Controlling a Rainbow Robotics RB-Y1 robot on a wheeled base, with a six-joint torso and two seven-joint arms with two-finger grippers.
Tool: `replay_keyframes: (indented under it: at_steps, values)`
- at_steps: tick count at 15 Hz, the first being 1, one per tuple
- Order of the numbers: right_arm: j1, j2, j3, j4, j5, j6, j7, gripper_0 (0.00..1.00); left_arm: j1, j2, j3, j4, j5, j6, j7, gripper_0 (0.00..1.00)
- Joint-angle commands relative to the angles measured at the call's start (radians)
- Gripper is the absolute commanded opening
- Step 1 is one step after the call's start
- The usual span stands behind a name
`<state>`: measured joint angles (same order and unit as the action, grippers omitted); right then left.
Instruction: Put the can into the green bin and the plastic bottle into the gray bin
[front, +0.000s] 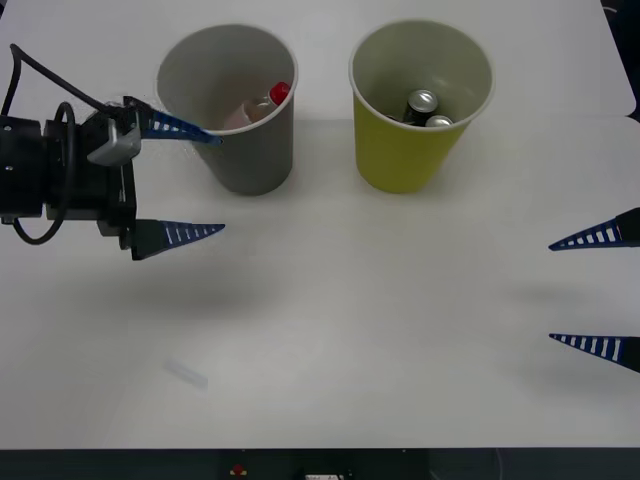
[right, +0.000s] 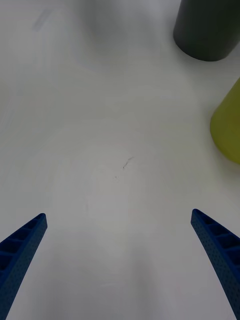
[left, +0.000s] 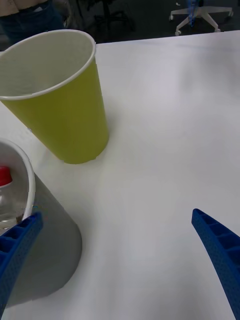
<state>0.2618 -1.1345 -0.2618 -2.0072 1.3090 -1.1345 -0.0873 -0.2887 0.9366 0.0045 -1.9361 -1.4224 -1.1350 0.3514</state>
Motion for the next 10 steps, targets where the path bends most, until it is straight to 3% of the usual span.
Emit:
replay_keyframes:
  at_steps: [1,10]
  values:
    - [0.000,0.000,0.000,0.000,0.000,0.000,0.000,1.00,0.080,0.042,0.038,0.000,0.053,0.000,-0.077,1.00]
    - [0.000,0.000,0.000,0.000,0.000,0.000,0.000,1.00,0.287,0.064,0.218,0.000,0.114,-0.131,-0.187,1.00]
